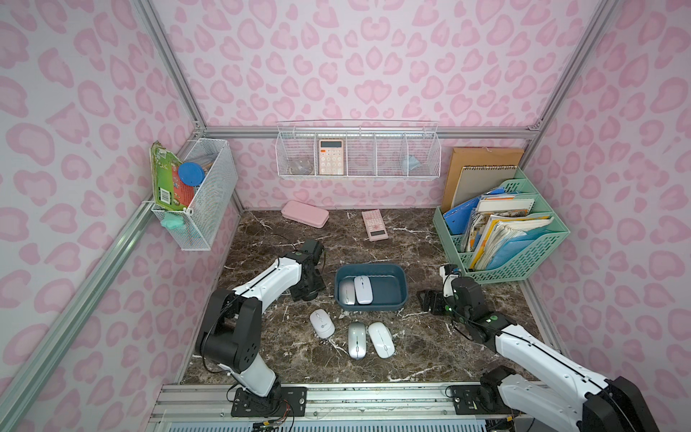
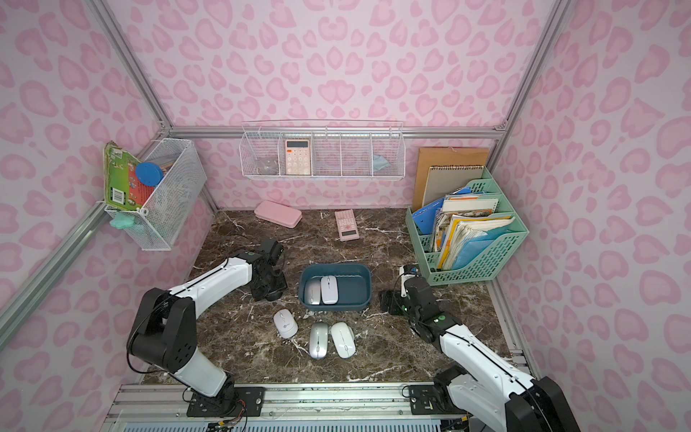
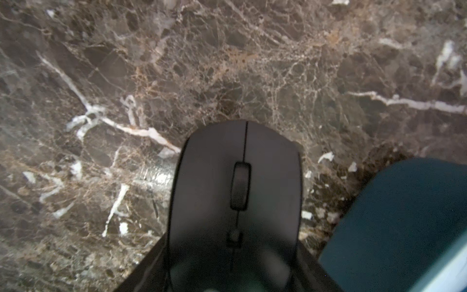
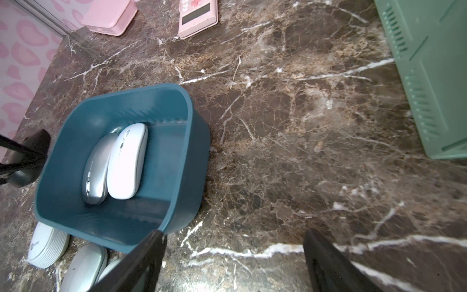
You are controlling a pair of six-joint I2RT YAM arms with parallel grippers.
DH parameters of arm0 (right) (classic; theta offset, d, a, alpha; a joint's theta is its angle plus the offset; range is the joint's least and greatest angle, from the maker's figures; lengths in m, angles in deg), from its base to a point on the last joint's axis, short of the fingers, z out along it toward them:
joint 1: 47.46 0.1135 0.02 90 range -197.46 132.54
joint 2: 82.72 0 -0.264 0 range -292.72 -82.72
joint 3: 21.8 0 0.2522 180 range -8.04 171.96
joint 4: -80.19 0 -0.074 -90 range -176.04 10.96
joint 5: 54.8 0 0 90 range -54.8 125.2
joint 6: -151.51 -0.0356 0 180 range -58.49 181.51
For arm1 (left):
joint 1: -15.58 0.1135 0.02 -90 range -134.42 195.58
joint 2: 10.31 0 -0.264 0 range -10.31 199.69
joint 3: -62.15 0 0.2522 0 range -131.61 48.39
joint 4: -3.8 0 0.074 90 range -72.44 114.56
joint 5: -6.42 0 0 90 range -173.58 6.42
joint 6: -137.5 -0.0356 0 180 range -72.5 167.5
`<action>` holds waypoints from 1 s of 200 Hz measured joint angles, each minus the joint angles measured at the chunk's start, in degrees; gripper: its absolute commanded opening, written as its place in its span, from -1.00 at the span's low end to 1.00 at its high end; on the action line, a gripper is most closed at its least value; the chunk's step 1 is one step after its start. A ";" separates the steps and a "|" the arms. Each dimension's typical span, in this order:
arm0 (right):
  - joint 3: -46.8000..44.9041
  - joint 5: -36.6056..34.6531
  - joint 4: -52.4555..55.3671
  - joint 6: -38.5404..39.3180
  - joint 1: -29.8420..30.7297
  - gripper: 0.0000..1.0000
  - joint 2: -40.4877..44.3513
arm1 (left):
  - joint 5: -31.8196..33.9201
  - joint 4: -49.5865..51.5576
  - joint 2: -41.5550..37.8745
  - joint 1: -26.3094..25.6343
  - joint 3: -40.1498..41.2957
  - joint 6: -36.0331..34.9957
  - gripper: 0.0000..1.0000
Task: Take out the mouse from the storage box
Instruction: Place the mouse at the center of the board, then pick up the mouse from the storage box.
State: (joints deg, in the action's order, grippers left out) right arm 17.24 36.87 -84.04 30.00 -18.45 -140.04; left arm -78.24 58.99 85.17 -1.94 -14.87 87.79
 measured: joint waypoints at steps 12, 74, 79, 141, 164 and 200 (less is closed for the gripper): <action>0.28 -0.09 0.00 -0.39 0.94 0.78 -0.44 | -0.94 -0.90 1.64 0.09 -0.59 -0.02 0.24; 2.51 -3.43 1.18 -2.16 7.93 0.78 -5.09 | -2.05 -4.31 5.38 0.96 -0.87 -0.44 0.41; 2.99 -3.61 1.22 -2.54 8.28 0.78 -5.73 | -2.25 -4.39 5.51 0.96 -0.87 -0.55 0.47; 11.96 -7.54 3.67 -2.51 14.91 0.78 -13.68 | -3.06 -7.06 -0.35 1.11 3.87 -1.27 0.84; 17.35 -8.70 5.75 -1.40 17.14 0.78 -17.44 | -2.89 -9.22 -8.35 1.11 9.55 -0.98 0.88; 24.26 -9.81 7.43 -0.11 19.61 0.78 -24.79 | -0.28 -12.72 -24.15 1.07 20.20 -0.20 0.89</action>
State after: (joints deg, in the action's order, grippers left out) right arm 41.50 27.06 -76.61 29.89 1.16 -164.82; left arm -78.52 46.27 61.02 -0.87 5.32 87.59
